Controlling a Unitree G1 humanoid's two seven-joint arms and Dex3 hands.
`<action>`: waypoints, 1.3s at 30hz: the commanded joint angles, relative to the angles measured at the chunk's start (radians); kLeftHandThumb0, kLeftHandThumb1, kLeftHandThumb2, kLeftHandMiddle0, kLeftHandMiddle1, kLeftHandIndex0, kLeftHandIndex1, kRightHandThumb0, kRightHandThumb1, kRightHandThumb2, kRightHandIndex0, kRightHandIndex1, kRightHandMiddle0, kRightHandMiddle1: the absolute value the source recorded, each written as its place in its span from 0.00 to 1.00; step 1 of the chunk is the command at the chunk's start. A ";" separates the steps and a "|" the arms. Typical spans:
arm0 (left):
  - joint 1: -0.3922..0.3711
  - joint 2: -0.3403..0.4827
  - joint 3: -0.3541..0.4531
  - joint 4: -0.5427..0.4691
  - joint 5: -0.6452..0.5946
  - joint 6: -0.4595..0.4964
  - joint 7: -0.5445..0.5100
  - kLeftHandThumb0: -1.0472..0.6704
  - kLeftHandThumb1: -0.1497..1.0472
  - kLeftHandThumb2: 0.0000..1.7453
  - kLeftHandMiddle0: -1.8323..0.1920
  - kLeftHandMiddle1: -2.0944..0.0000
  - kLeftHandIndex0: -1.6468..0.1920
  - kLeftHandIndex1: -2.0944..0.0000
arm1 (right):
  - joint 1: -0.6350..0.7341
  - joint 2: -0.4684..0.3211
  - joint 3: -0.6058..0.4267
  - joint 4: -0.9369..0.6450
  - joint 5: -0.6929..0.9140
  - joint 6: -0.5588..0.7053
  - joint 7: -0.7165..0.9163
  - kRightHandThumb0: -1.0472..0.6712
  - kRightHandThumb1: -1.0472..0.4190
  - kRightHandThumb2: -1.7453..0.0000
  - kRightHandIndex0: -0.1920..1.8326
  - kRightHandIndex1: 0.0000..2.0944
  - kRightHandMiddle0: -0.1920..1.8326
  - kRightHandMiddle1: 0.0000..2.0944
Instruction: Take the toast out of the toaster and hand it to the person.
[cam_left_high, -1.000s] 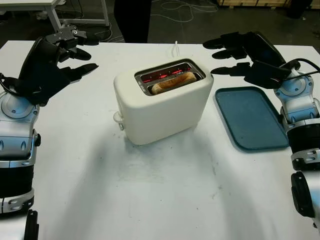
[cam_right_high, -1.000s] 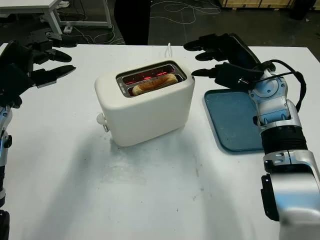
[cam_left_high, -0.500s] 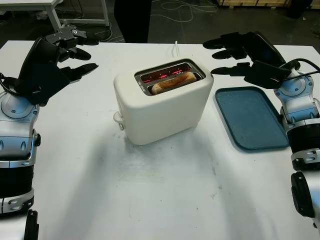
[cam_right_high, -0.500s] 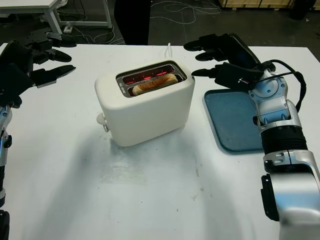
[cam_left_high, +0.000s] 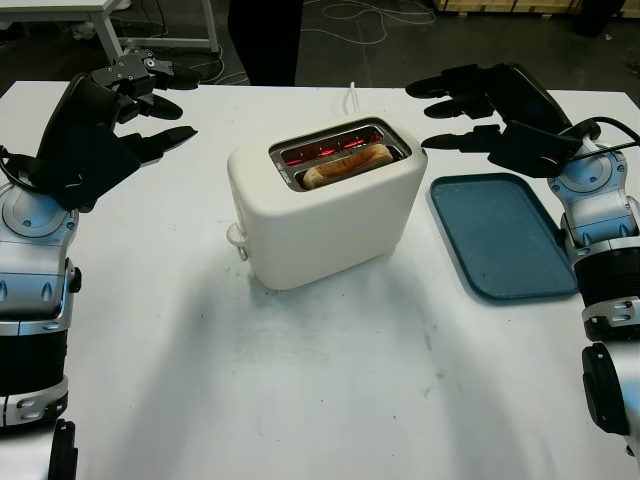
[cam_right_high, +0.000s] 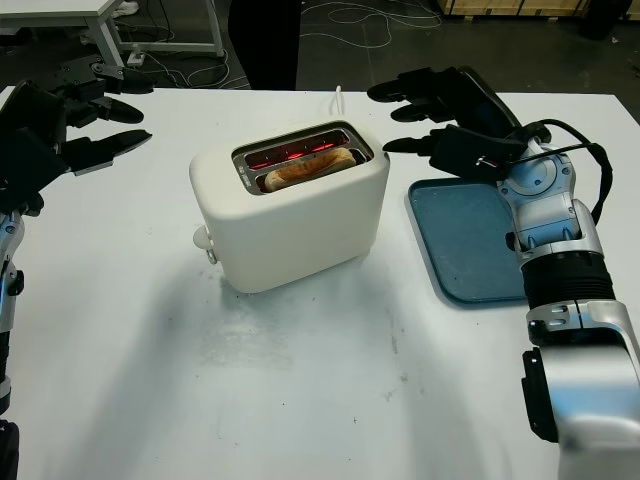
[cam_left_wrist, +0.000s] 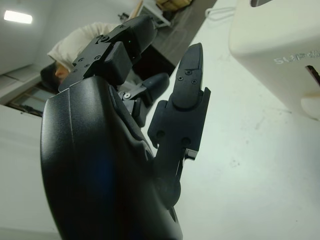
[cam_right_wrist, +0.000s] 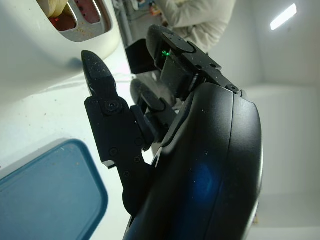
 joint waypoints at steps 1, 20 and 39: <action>0.002 0.005 0.005 -0.004 0.001 -0.005 0.003 0.45 0.88 0.06 0.74 0.54 0.66 0.71 | -0.011 0.000 0.001 0.001 0.001 -0.013 -0.006 0.42 0.19 1.00 0.52 0.00 0.48 0.00; 0.004 -0.005 0.008 -0.012 -0.009 0.015 0.005 0.46 0.88 0.06 0.74 0.55 0.66 0.71 | -0.012 -0.004 0.005 0.004 -0.006 -0.027 -0.010 0.42 0.19 1.00 0.53 0.00 0.48 0.00; -0.001 0.005 0.004 -0.005 -0.001 0.001 -0.001 0.46 0.88 0.06 0.74 0.54 0.66 0.71 | -0.011 -0.002 0.008 -0.001 -0.023 -0.013 -0.022 0.42 0.20 1.00 0.53 0.00 0.48 0.00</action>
